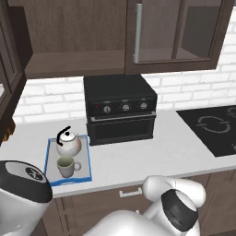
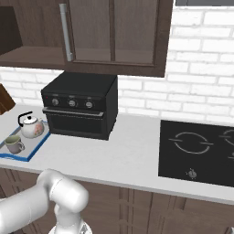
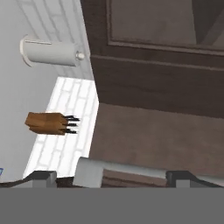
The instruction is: Pick the kettle from the counter and place it on the tray. Then pick the mug from the cabinet and place it on the tray. Then close the cabinet doors.
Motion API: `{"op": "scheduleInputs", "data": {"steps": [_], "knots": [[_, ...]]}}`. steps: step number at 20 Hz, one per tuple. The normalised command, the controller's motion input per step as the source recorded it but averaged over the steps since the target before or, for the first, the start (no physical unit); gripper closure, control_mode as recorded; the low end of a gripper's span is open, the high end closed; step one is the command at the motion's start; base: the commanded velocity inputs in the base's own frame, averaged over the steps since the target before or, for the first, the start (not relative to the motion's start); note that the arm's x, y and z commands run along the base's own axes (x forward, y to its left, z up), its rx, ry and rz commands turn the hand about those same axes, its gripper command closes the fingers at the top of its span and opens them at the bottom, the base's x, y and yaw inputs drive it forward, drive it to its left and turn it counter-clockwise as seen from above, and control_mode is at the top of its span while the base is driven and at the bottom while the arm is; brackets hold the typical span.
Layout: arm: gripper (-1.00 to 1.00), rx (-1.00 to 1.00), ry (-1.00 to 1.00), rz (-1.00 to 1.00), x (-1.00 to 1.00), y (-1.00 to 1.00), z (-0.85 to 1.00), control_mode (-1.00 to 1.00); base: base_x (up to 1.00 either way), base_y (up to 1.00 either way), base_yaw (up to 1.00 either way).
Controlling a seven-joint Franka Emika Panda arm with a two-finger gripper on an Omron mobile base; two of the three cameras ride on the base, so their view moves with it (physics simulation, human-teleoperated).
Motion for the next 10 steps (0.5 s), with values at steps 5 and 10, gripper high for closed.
{"op": "scheduleInputs", "data": {"steps": [5, 10], "knots": [[-1.00, 0.13, 0.00, -0.01, 0.20, 0.03, -0.11, -1.00, 0.00, 0.00, 0.00], [-1.00, 0.02, 0.00, -0.12, 0.32, 0.01, -0.02, -1.00, 0.00, 0.00, 0.00]]}}
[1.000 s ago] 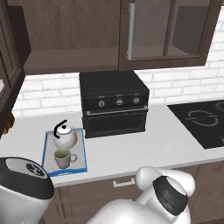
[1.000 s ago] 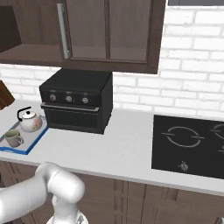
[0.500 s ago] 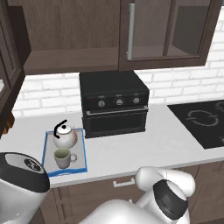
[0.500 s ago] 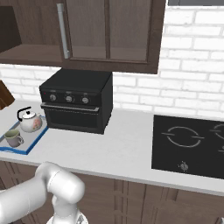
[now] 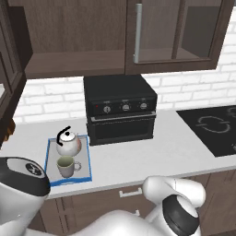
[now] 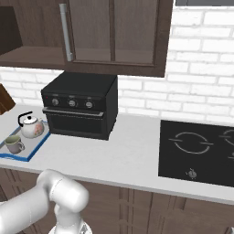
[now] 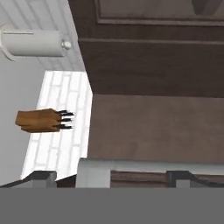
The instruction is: Pick the kettle from the counter and place it on the tray. Then pick the mug from the cabinet and place it on the tray. Then close the cabinet doors.
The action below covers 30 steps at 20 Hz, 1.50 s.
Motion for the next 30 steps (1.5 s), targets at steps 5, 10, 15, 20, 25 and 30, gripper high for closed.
{"op": "scheduleInputs", "data": {"steps": [5, 10, 15, 20, 25, 30], "knots": [[-1.00, 0.00, 0.01, -0.16, 0.30, 0.00, 0.00, -1.00, 0.00, 0.00, 0.00], [-1.00, 0.00, 0.00, -0.15, 0.07, -0.05, -0.05, -1.00, 0.00, 0.00, 0.00], [-1.00, 0.00, 0.00, -0.20, 0.00, -0.33, -0.06, -1.00, 0.00, 0.00, 0.00], [-1.00, 0.00, 0.00, -0.21, 0.11, -0.36, 0.00, -1.00, 0.00, 0.00, 0.00], [-1.00, 0.00, 0.00, -0.18, 0.31, -0.35, 0.00, -1.00, 0.00, 0.00, 0.00], [-1.00, 0.00, 0.04, -0.16, 0.38, -0.42, 0.00, -1.00, 0.00, 0.00, 0.00]]}}
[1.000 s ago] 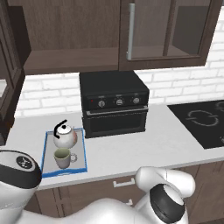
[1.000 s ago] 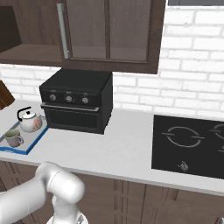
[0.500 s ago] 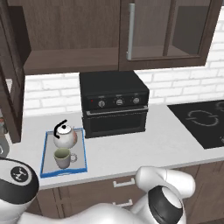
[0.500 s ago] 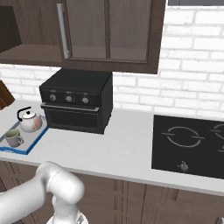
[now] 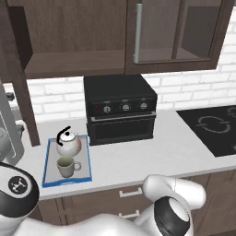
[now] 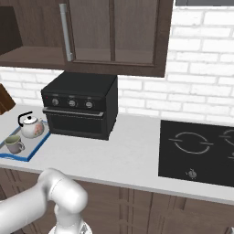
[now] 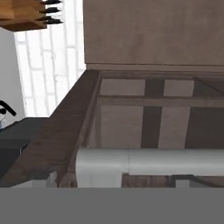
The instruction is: Pick the kettle from the counter and place it on the tray. Then pick the mug from the cabinet and place it on the tray. Then close the cabinet doors.
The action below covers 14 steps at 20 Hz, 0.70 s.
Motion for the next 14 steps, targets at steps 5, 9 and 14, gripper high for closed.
{"op": "scheduleInputs", "data": {"steps": [5, 9, 14], "knots": [[-1.00, 0.00, 0.09, -0.16, 0.43, -0.53, -0.02, -1.00, 0.00, 0.00, 0.00], [-1.00, 0.00, 0.15, -0.13, 0.52, -0.59, -0.06, -1.00, 0.00, 0.00, 0.00], [-1.00, 0.00, 0.11, -0.09, 0.60, -0.59, -0.10, -1.00, 0.00, 0.00, 0.00]]}}
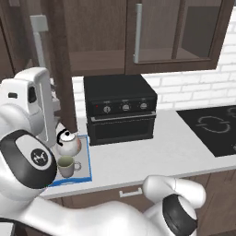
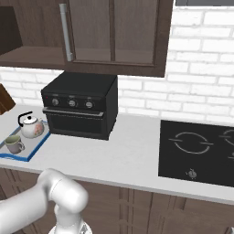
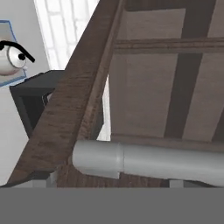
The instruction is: Pick the kettle from the counter and place it on the tray. Then pick the mug from the cabinet and place it on the tray. Then close the cabinet doors.
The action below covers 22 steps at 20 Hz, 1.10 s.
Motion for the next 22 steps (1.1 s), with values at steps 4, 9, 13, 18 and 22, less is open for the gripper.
{"op": "scheduleInputs", "data": {"steps": [4, 9, 13, 18, 22], "knots": [[-1.00, 0.00, 0.08, -0.06, 0.63, -0.57, -0.16, -1.00, 0.00, 0.00, 0.00], [-1.00, 0.00, 0.06, -0.05, 0.68, -0.57, -0.19, -1.00, 0.00, 0.00, 0.00], [-1.00, 0.00, 0.01, -0.04, 0.71, -0.58, -0.20, -1.00, 0.00, 0.00, 0.00], [-1.00, 0.00, 0.06, -0.03, 0.74, -0.58, -0.14, -1.00, 0.00, 0.00, 0.00], [-1.00, 0.00, 0.10, -0.01, 0.78, -0.49, -0.05, -1.00, 0.00, 0.00, 0.00]]}}
